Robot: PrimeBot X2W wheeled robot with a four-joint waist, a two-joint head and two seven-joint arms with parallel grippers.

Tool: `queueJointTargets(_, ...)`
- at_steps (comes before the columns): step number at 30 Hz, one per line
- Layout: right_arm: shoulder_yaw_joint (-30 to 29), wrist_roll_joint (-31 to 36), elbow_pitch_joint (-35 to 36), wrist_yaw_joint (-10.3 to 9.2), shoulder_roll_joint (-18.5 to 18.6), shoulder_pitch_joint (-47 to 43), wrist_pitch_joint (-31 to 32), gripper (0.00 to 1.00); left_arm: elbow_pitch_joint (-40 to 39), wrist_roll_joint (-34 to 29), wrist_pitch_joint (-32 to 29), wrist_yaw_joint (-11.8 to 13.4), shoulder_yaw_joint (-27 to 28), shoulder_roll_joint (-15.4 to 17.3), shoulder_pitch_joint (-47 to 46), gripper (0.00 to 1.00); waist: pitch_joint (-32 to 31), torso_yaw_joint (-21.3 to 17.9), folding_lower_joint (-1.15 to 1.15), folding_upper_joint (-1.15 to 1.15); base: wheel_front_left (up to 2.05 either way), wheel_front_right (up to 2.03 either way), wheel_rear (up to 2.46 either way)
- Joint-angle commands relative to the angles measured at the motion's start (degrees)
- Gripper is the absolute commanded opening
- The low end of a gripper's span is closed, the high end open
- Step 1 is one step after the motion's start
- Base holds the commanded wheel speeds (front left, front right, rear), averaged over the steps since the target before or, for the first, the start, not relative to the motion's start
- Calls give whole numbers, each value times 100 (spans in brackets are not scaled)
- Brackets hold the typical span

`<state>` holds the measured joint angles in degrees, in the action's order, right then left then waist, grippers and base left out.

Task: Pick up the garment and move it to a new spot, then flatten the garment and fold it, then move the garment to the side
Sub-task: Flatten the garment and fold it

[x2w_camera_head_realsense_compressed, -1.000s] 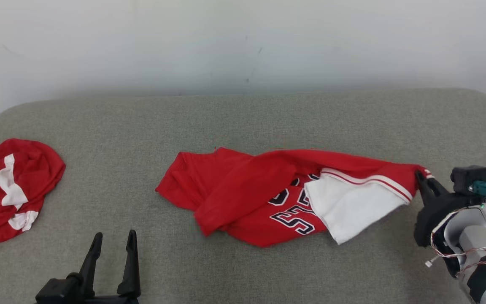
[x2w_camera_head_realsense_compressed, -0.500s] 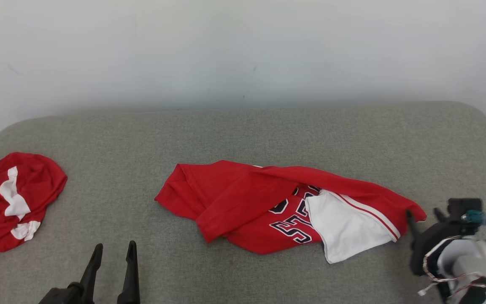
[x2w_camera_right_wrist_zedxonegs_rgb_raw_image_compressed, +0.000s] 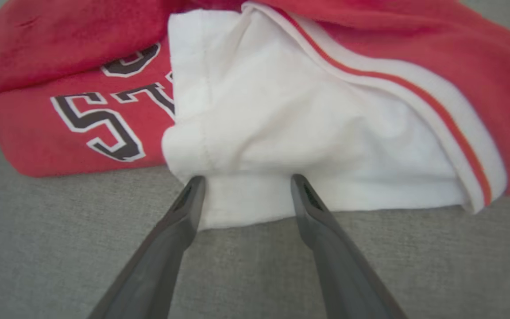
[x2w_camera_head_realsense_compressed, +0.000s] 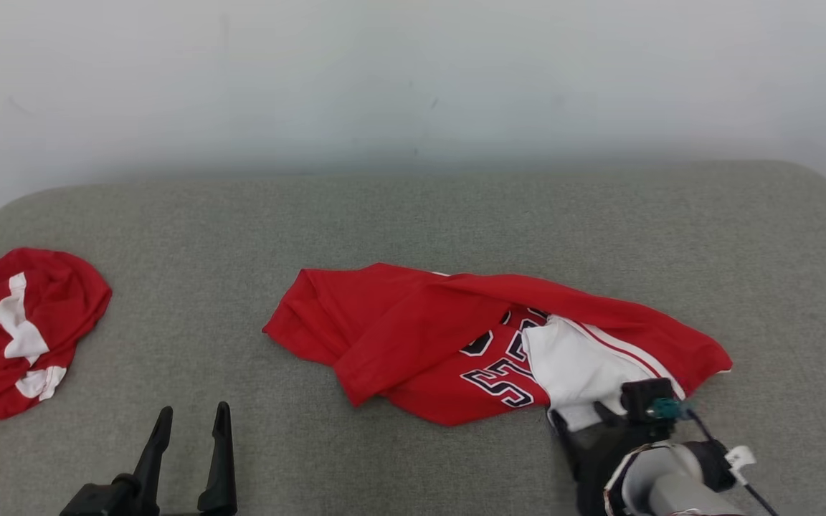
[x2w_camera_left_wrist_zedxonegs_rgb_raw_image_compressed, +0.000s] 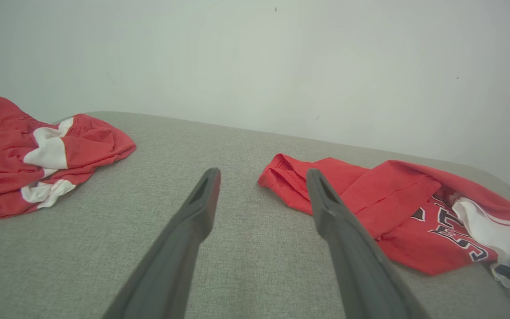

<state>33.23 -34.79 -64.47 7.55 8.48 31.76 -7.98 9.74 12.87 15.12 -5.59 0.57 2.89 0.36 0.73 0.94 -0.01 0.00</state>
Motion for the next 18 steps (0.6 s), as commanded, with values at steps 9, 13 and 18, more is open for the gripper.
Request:
queueJointTargets(9, -95, 965, -406, -12, -302, 94, -82, 100, 37, 31, 5, -6, -24, -1, -145, 100, 166, 191, 1, 0, 0, 0, 0)
queueJointTargets(13, -320, 1355, -721, -13, -358, 145, -158, 100, 47, 58, 5, 18, -40, -1, -170, 100, 165, 220, 1, 0, 0, 0, 0)
queueJointTargets(18, -660, 1709, -928, -15, -321, 67, -140, 21, 31, 79, 5, 45, -27, -1, -139, 100, 139, 188, 1, 0, 0, 0, 0)
